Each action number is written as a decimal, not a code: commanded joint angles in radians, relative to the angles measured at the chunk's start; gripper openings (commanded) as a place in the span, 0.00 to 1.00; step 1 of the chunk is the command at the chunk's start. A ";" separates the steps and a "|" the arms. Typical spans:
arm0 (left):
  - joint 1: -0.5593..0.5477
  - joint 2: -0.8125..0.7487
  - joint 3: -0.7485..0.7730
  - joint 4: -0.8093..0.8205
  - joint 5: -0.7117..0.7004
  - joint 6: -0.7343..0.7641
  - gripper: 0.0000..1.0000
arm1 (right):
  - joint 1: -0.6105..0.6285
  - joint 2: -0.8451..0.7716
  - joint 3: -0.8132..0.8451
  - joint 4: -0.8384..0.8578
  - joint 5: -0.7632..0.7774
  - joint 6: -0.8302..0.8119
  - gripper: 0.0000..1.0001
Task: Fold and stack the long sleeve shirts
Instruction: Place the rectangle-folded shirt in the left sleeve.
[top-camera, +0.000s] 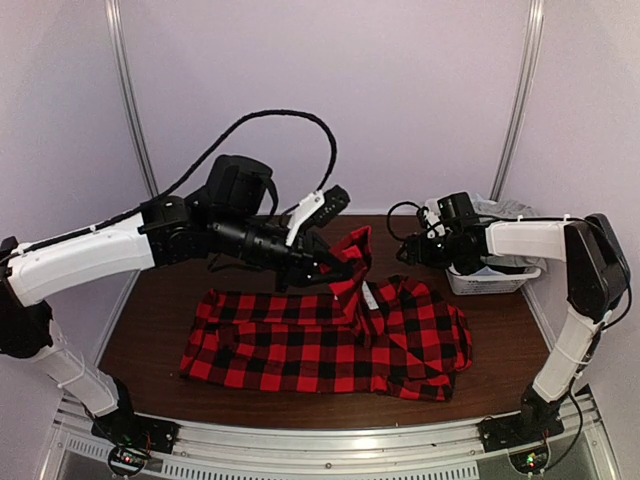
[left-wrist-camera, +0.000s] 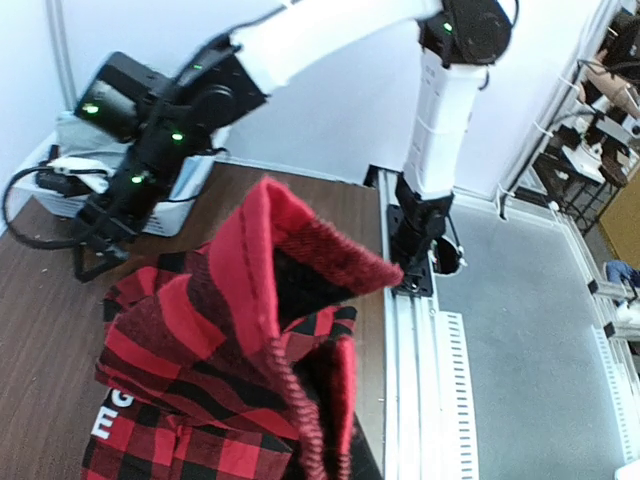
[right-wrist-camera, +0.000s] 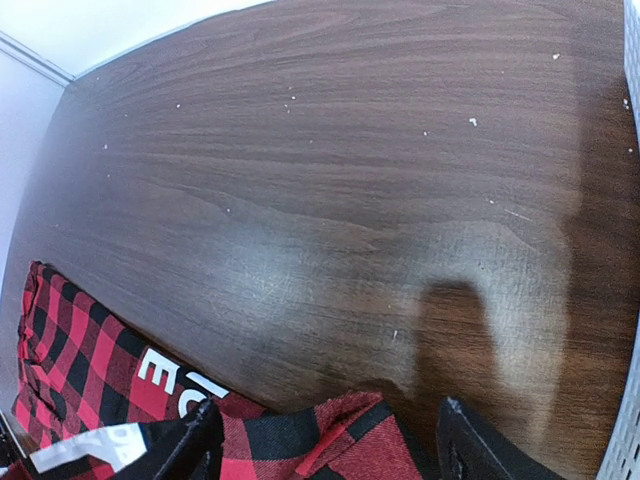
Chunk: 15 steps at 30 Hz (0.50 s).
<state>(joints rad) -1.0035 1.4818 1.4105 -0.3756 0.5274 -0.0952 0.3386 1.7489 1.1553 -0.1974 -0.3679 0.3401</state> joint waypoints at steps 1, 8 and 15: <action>-0.105 0.059 0.103 -0.074 0.043 0.124 0.00 | -0.018 0.001 0.025 -0.040 0.022 -0.004 0.74; -0.215 0.068 0.163 -0.163 0.069 0.236 0.00 | -0.048 0.004 0.043 -0.085 0.055 -0.001 0.73; -0.240 0.070 0.171 -0.217 0.091 0.277 0.00 | -0.050 0.009 0.055 -0.111 0.060 -0.012 0.73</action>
<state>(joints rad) -1.2392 1.5677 1.5597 -0.5606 0.5846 0.1303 0.2993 1.7496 1.1889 -0.2775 -0.3393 0.3420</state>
